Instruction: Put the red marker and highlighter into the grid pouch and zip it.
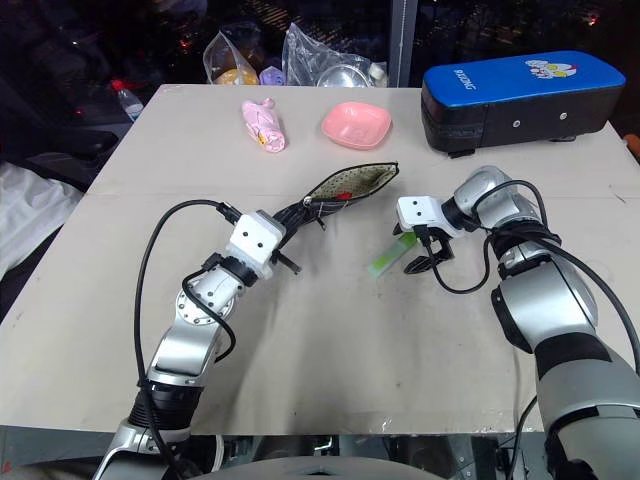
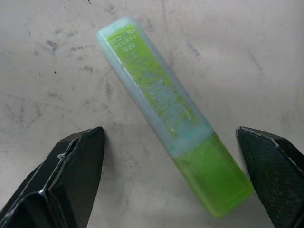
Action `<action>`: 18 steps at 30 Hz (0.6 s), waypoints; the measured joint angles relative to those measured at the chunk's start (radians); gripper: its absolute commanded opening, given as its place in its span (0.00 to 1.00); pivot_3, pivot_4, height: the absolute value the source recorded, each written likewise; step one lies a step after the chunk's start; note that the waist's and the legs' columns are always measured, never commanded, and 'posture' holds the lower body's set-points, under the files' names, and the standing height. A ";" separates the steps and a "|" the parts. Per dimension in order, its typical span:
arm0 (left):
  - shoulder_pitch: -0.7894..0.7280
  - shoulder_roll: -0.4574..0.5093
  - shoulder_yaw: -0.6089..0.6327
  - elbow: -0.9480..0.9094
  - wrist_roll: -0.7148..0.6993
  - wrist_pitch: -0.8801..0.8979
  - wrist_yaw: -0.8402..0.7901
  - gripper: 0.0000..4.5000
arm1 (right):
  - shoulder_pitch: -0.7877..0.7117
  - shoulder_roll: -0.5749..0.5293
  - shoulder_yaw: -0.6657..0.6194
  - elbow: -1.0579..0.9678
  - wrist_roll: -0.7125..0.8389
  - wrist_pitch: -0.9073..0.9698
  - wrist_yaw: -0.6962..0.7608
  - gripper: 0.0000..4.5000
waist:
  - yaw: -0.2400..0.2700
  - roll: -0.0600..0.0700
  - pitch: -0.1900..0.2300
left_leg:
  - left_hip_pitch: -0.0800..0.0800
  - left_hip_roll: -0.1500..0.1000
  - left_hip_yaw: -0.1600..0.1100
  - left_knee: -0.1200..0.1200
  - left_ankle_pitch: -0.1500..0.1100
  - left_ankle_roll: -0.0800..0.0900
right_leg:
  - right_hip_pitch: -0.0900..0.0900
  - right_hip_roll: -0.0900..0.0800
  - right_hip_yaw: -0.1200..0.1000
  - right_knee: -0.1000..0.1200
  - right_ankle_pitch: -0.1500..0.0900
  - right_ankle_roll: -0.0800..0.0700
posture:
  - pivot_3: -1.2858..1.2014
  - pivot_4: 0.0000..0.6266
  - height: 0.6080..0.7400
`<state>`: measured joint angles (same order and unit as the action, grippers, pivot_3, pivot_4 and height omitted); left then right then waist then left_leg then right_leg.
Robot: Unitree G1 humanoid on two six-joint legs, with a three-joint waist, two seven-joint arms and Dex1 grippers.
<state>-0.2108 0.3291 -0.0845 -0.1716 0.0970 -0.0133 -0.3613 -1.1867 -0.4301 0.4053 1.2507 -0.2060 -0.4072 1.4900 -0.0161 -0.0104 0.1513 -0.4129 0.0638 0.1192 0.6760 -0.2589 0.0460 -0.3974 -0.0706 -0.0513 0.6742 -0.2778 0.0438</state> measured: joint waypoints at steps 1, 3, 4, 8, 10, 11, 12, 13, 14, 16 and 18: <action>0.000 0.000 0.000 -0.002 0.000 0.003 0.001 0.00 | -0.006 0.006 0.000 0.009 -0.010 0.010 -0.003 0.99 | -0.001 0.000 0.000 | 0.001 0.000 0.000 0.000 0.000 0.000 | 0.000 0.000 0.000 0.001 0.000 0.000 | 0.52 0.24 1.00; 0.000 0.000 0.000 -0.003 0.001 0.006 0.006 0.00 | -0.013 0.014 0.000 0.023 -0.025 0.029 -0.004 0.80 | -0.003 0.000 0.000 | 0.002 0.000 0.001 0.000 0.000 0.000 | 0.000 0.000 0.002 0.002 0.000 0.000 | 0.52 0.24 1.00; 0.000 0.000 0.000 -0.003 0.001 0.007 0.008 0.00 | -0.015 0.016 -0.001 0.024 -0.029 0.038 -0.004 0.72 | -0.004 0.000 0.000 | 0.003 0.000 0.002 0.000 0.000 0.000 | 0.000 0.000 0.003 0.003 0.000 0.000 | 0.52 0.24 1.00; 0.000 0.000 -0.001 -0.003 0.001 0.007 0.010 0.00 | -0.016 0.016 -0.001 0.024 -0.046 0.063 -0.008 0.31 | -0.004 0.000 0.000 | 0.006 0.000 0.004 0.000 0.000 -0.001 | 0.002 0.000 0.005 0.005 0.000 0.000 | 0.52 0.24 1.00; 0.000 0.000 -0.001 -0.003 0.001 0.007 0.011 0.00 | -0.016 0.012 -0.009 0.023 -0.048 0.076 -0.008 0.17 | -0.001 0.000 0.000 | 0.006 0.000 0.005 0.000 0.000 -0.001 | 0.002 0.000 0.005 0.005 0.000 -0.001 | 0.52 0.24 1.00; 0.000 0.000 -0.001 -0.003 0.001 0.007 0.011 0.00 | -0.016 0.010 -0.013 0.023 -0.048 0.077 -0.006 0.17 | 0.001 0.000 0.000 | 0.006 0.000 0.005 0.000 0.000 -0.001 | 0.002 0.000 0.005 0.005 0.000 -0.001 | 0.52 0.24 1.00; 0.000 0.000 -0.002 -0.003 0.001 0.007 0.011 0.00 | -0.015 0.009 -0.018 0.021 -0.048 0.078 -0.005 0.17 | 0.002 0.000 0.000 | 0.006 0.000 0.005 0.000 0.000 -0.001 | 0.002 0.000 0.005 0.004 0.000 0.000 | 0.52 0.24 1.00; 0.000 -0.001 -0.002 -0.003 0.001 0.007 0.011 0.00 | -0.012 0.006 -0.024 0.019 -0.047 0.079 -0.004 0.17 | 0.002 0.000 0.000 | 0.006 0.000 0.005 0.000 0.000 -0.001 | 0.002 0.000 0.005 0.004 0.000 0.000 | 0.52 0.24 1.00; -0.001 -0.003 -0.003 -0.003 0.001 0.007 0.011 0.00 | -0.006 0.002 -0.031 0.012 -0.044 0.080 0.003 0.17 | 0.003 0.000 0.000 | 0.006 0.000 0.005 0.000 0.000 -0.001 | 0.002 -0.001 0.005 0.004 0.000 0.000 | 0.52 0.24 1.00; -0.002 -0.005 -0.004 -0.003 0.001 0.007 0.011 0.00 | 0.012 -0.012 -0.045 -0.011 -0.035 0.078 0.011 0.17 | 0.005 0.000 0.000 | 0.005 0.000 0.005 0.000 0.000 -0.001 | 0.001 -0.001 0.005 0.004 0.000 0.000 | 0.52 0.24 1.00; -0.004 -0.005 -0.005 -0.003 0.001 0.007 0.010 0.00 | 0.034 -0.038 -0.064 -0.041 -0.025 0.066 -0.007 0.17 | 0.007 0.000 0.000 | 0.004 0.000 0.004 0.000 0.000 -0.001 | 0.001 -0.001 0.005 0.004 0.000 0.000 | 0.52 0.24 1.00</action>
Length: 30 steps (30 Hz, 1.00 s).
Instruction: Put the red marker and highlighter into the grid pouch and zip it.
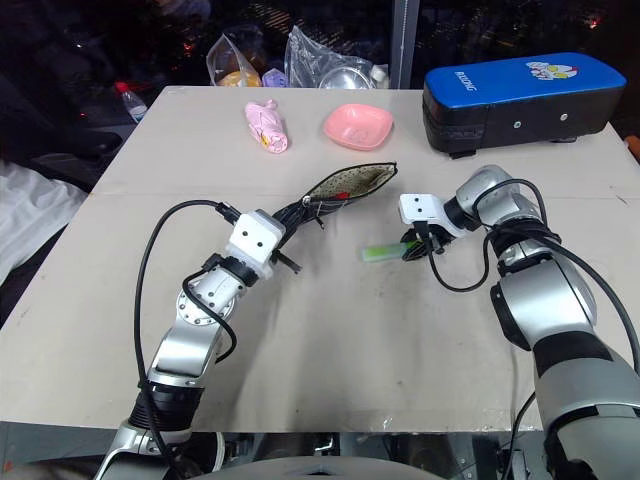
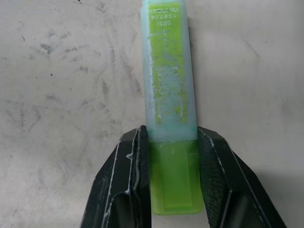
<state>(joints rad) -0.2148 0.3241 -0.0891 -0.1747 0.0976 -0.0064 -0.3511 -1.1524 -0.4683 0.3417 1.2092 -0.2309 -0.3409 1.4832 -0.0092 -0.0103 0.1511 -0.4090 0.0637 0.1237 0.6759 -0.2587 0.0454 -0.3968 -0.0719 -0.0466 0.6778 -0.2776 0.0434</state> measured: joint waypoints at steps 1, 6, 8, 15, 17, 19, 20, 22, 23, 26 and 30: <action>-0.001 0.000 0.000 0.000 0.000 0.000 -0.001 0.00 | 0.012 -0.015 -0.009 -0.020 0.005 -0.007 -0.009 0.17 | 0.000 0.000 0.000 | -0.001 0.000 0.000 0.000 0.000 0.000 | -0.001 0.000 0.000 0.000 0.000 0.000 | 0.52 0.24 1.00; -0.028 -0.001 -0.006 0.004 -0.001 -0.001 -0.013 0.00 | 0.087 -0.070 -0.077 -0.260 0.083 0.011 -0.004 0.17 | -0.008 0.000 0.000 | -0.004 0.001 0.001 0.000 0.000 0.000 | -0.006 0.001 0.002 0.001 0.000 0.000 | 0.52 0.24 1.00; -0.040 -0.002 -0.015 0.015 -0.002 -0.002 -0.019 0.00 | 0.127 -0.115 -0.104 -0.444 0.127 0.050 -0.002 0.17 | -0.004 0.002 0.001 | -0.005 0.001 0.001 0.000 0.000 0.000 | -0.007 0.001 0.001 0.001 0.000 0.000 | 0.52 0.24 1.00; -0.067 -0.003 -0.030 0.077 -0.007 -0.025 -0.041 0.00 | 0.154 -0.234 -0.161 -0.814 0.132 0.181 -0.125 0.17 | -0.002 0.003 0.002 | -0.005 0.001 0.001 0.000 0.000 0.000 | -0.007 0.001 0.001 0.001 0.000 0.000 | 0.52 0.24 1.00; -0.078 -0.005 -0.035 0.095 -0.008 -0.033 -0.047 0.00 | 0.153 -0.246 -0.158 -0.831 0.090 0.173 -0.184 0.17 | -0.002 0.003 0.002 | -0.005 0.000 0.002 0.000 0.000 0.000 | -0.007 0.001 0.001 0.001 0.000 0.000 | 0.52 0.24 1.00; -0.091 -0.005 -0.036 0.112 -0.010 -0.041 -0.048 0.00 | 0.153 -0.250 -0.152 -0.839 0.052 0.173 -0.232 0.17 | -0.002 0.003 0.002 | -0.005 0.000 0.002 0.000 0.000 0.000 | -0.007 0.001 0.002 0.000 0.000 0.000 | 0.52 0.24 1.00; -0.094 -0.005 -0.036 0.117 -0.011 -0.047 -0.049 0.00 | 0.152 -0.251 -0.145 -0.840 0.031 0.169 -0.256 0.17 | -0.002 0.003 0.002 | -0.005 0.000 0.002 0.000 0.000 0.000 | -0.007 0.001 0.002 0.000 0.000 0.000 | 0.52 0.24 1.00; -0.102 -0.005 -0.036 0.130 -0.012 -0.052 -0.052 0.00 | 0.149 -0.251 -0.117 -0.840 -0.011 0.148 -0.292 0.17 | -0.003 0.003 0.002 | -0.005 0.000 0.003 0.000 0.000 0.000 | -0.007 0.001 0.002 0.000 0.000 0.000 | 0.52 0.24 1.00; -0.108 -0.006 -0.037 0.140 -0.012 -0.057 -0.057 0.00 | 0.149 -0.251 -0.101 -0.840 -0.036 0.130 -0.308 0.17 | -0.003 0.003 0.002 | -0.005 0.000 0.003 0.000 0.000 0.000 | -0.008 0.001 0.002 0.000 0.000 0.000 | 0.52 0.24 1.00; -0.116 -0.008 -0.038 0.155 -0.013 -0.068 -0.062 0.00 | 0.140 -0.239 -0.044 -0.838 -0.103 0.072 -0.360 0.17 | -0.004 0.003 0.002 | -0.005 0.000 0.003 0.000 0.000 0.000 | -0.008 0.002 0.003 0.000 0.000 0.000 | 0.52 0.24 1.00; -0.121 -0.014 -0.039 0.163 -0.013 -0.070 -0.068 0.00 | 0.128 -0.178 0.019 -0.822 -0.178 0.048 -0.425 0.17 | -0.004 0.003 0.002 | -0.005 0.000 0.005 0.000 0.000 0.000 | -0.008 0.002 0.003 0.000 0.000 0.000 | 0.52 0.24 1.00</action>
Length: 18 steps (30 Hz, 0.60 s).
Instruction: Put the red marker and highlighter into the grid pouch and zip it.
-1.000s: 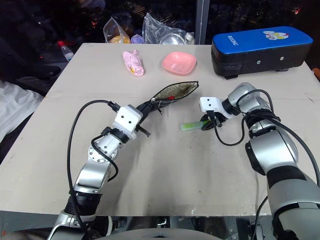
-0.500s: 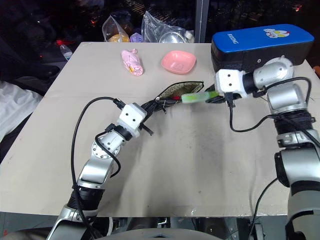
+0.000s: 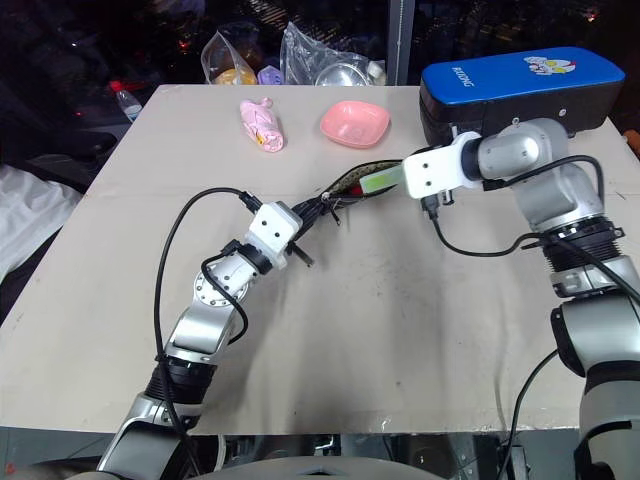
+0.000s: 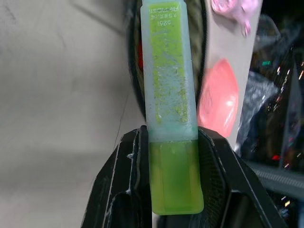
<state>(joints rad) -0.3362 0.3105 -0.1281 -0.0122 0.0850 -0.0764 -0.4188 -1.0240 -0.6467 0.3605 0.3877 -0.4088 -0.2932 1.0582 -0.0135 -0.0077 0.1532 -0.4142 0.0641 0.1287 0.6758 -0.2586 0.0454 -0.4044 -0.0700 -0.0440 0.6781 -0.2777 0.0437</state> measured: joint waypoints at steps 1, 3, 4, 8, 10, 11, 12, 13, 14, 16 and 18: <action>-0.001 -0.002 -0.001 0.001 0.000 0.000 0.000 0.00 | -0.007 0.013 0.014 0.009 -0.013 0.002 -0.012 0.17 | 0.000 0.000 0.000 | 0.000 0.000 0.000 0.000 0.000 0.000 | 0.000 0.000 0.000 0.000 0.000 0.000 | 0.52 0.24 1.00; -0.001 -0.006 -0.003 0.001 0.000 -0.001 -0.001 0.00 | -0.026 0.039 0.034 0.027 -0.043 0.005 -0.036 0.17 | 0.001 0.000 0.000 | 0.000 0.000 0.001 0.000 0.000 0.000 | 0.000 0.000 0.000 0.000 0.000 0.000 | 0.52 0.24 1.00; 0.000 -0.007 -0.004 0.001 0.000 -0.002 -0.001 0.00 | -0.043 0.054 0.048 0.036 -0.064 0.007 -0.053 0.17 | 0.001 0.000 0.000 | 0.000 0.000 0.001 0.000 0.000 0.000 | 0.000 0.000 0.000 0.000 0.000 0.000 | 0.52 0.24 1.00; 0.002 -0.009 -0.009 0.001 0.001 -0.004 -0.001 0.00 | -0.062 0.071 0.074 0.053 -0.101 0.005 -0.070 0.17 | 0.003 0.000 0.000 | 0.000 0.000 0.002 0.000 0.000 0.000 | 0.000 0.000 0.000 0.000 0.000 0.000 | 0.52 0.24 1.00; 0.002 -0.012 -0.019 0.001 0.002 -0.005 -0.001 0.00 | -0.061 0.092 0.096 0.058 -0.107 0.006 -0.067 0.17 | 0.001 0.000 0.000 | 0.000 0.000 0.002 0.000 0.000 0.000 | 0.000 0.000 0.000 0.000 0.000 0.000 | 0.52 0.24 1.00; 0.002 -0.016 -0.022 0.001 0.002 -0.006 -0.001 0.00 | -0.061 0.105 0.102 0.058 -0.107 0.007 -0.066 0.17 | 0.000 0.000 0.000 | 0.000 0.000 0.002 0.000 0.000 0.000 | 0.000 0.000 0.000 0.000 0.000 0.000 | 0.52 0.24 1.00; 0.002 -0.018 -0.025 0.001 0.002 -0.006 0.000 0.00 | -0.060 0.114 0.106 0.058 -0.107 0.008 -0.065 0.17 | 0.000 0.000 0.000 | 0.000 0.000 0.002 0.000 0.000 0.000 | 0.000 0.000 0.000 0.000 0.000 0.000 | 0.52 0.24 1.00; 0.002 -0.018 -0.027 0.001 0.002 -0.007 0.000 0.00 | -0.059 0.120 0.107 0.058 -0.107 0.010 -0.065 0.17 | 0.000 0.000 0.000 | 0.000 0.000 0.002 0.000 0.000 0.000 | 0.000 0.000 0.000 0.000 0.000 0.000 | 0.52 0.24 1.00; 0.002 -0.019 -0.028 0.001 0.002 -0.007 0.001 0.00 | -0.056 0.130 0.108 0.059 -0.106 0.021 -0.065 0.17 | 0.000 0.000 0.000 | 0.000 0.000 0.002 0.000 0.000 0.000 | 0.000 0.000 0.000 0.000 0.000 0.000 | 0.52 0.24 1.00; 0.002 -0.020 -0.028 0.001 0.002 -0.007 0.003 0.00 | -0.053 0.143 0.108 0.063 -0.104 0.035 -0.065 0.17 | 0.000 0.000 0.000 | 0.000 0.000 0.002 0.000 0.000 0.000 | 0.000 0.000 0.000 0.000 0.000 0.000 | 0.52 0.24 1.00; 0.002 -0.023 -0.028 0.001 0.002 -0.007 0.007 0.00 | -0.046 0.163 0.108 0.072 -0.098 0.048 -0.065 0.17 | 0.000 0.000 0.000 | 0.000 0.000 0.002 0.000 0.000 0.000 | 0.000 0.000 0.000 0.000 0.000 0.000 | 0.52 0.24 1.00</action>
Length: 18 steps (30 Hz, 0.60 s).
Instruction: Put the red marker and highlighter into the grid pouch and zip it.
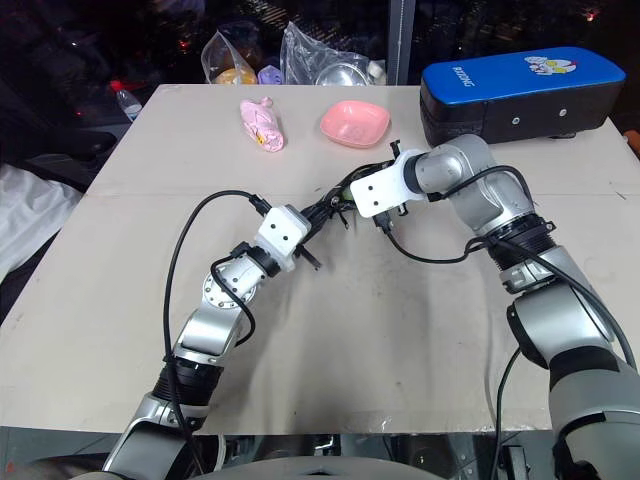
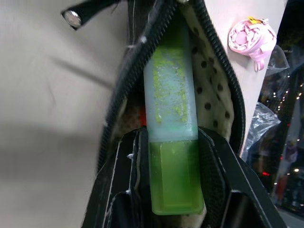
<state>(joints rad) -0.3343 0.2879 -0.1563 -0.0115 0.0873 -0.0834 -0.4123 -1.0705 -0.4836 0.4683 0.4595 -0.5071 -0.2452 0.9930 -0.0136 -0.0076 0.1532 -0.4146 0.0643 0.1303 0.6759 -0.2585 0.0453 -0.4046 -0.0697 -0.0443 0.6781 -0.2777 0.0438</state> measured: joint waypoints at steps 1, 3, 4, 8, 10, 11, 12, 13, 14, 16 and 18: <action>0.000 0.000 0.000 0.000 0.000 0.000 0.000 0.00 | 0.001 0.004 0.000 0.006 0.004 -0.002 -0.001 0.17 | 0.000 0.000 0.000 | 0.000 0.000 0.000 0.000 0.000 0.000 | 0.000 0.000 0.000 0.000 0.000 0.000 | 0.52 0.24 1.00; 0.003 0.000 -0.001 -0.003 0.000 0.000 0.000 0.00 | 0.001 0.009 -0.002 0.031 0.034 -0.019 0.007 0.49 | 0.001 0.000 0.000 | 0.000 0.000 0.000 0.000 0.000 0.000 | 0.000 0.000 0.000 0.000 0.000 0.000 | 0.52 0.24 1.00; 0.004 0.000 -0.002 -0.004 0.000 0.001 0.000 0.00 | 0.003 0.009 -0.006 0.031 0.061 -0.020 0.025 0.59 | 0.001 0.000 0.000 | 0.000 0.000 0.000 0.000 0.000 0.000 | 0.000 0.000 0.000 0.000 0.000 0.000 | 0.52 0.24 1.00; 0.008 0.000 -0.001 -0.007 -0.004 0.002 -0.001 0.00 | 0.027 -0.013 -0.054 -0.027 0.149 0.034 0.076 0.99 | 0.002 0.000 0.000 | 0.000 0.000 -0.001 0.000 0.000 0.000 | 0.000 0.000 0.000 0.000 0.000 0.000 | 0.52 0.24 1.00; 0.008 -0.001 0.001 -0.007 -0.015 0.004 -0.007 0.00 | 0.047 -0.049 -0.090 -0.097 0.200 0.110 0.117 0.99 | 0.003 0.000 0.000 | 0.000 0.000 -0.003 0.000 0.000 0.000 | 0.000 0.000 0.000 0.000 0.000 0.000 | 0.52 0.24 1.00; 0.008 -0.003 0.001 -0.007 -0.023 0.004 -0.009 0.00 | 0.056 -0.065 -0.110 -0.128 0.220 0.146 0.129 0.99 | 0.003 0.000 0.000 | 0.000 0.000 -0.003 0.000 0.000 0.000 | 0.000 0.000 0.000 0.000 0.000 0.000 | 0.52 0.24 1.00; 0.009 -0.010 0.003 -0.006 -0.041 0.006 -0.012 0.00 | 0.073 -0.084 -0.142 -0.178 0.253 0.207 0.145 0.99 | 0.003 0.000 0.000 | 0.000 0.000 -0.004 0.000 0.000 0.000 | 0.000 -0.001 0.000 0.000 0.000 0.000 | 0.52 0.24 1.00; 0.009 -0.020 0.007 -0.006 -0.054 0.009 -0.015 0.00 | 0.089 -0.092 -0.173 -0.220 0.286 0.266 0.158 0.99 | 0.004 0.000 0.000 | 0.000 0.000 -0.004 0.000 0.000 0.000 | 0.000 0.000 0.000 0.000 0.000 0.000 | 0.52 0.24 1.00; 0.009 -0.026 0.010 -0.005 -0.062 0.010 -0.018 0.00 | 0.104 -0.094 -0.195 -0.256 0.313 0.316 0.163 0.99 | 0.003 0.000 0.000 | 0.000 0.000 -0.004 0.000 0.000 0.000 | 0.000 0.000 0.000 0.000 0.000 0.000 | 0.52 0.24 1.00; 0.007 -0.033 0.012 -0.001 -0.087 0.012 -0.029 0.00 | 0.164 -0.091 -0.261 -0.375 0.404 0.501 0.172 0.99 | 0.003 0.000 0.000 | 0.000 0.000 -0.005 0.000 0.000 0.000 | 0.000 0.000 0.000 0.000 0.000 0.000 | 0.52 0.24 1.00; 0.003 -0.038 0.012 0.006 -0.108 0.014 -0.046 0.00 | 0.257 -0.085 -0.323 -0.521 0.499 0.714 0.166 0.99 | 0.004 0.000 0.000 | -0.001 0.000 -0.006 0.000 0.000 0.000 | 0.000 0.000 -0.001 0.000 0.000 0.000 | 0.52 0.24 1.00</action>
<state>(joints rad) -0.3318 0.2498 -0.1440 -0.0058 -0.0207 -0.0697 -0.4586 -0.8139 -0.5685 0.1452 -0.0616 -0.0081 0.4691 1.1595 -0.0095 -0.0080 0.1530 -0.4153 0.0646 0.1242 0.6758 -0.2587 0.0455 -0.4041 -0.0701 -0.0454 0.6780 -0.2777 0.0436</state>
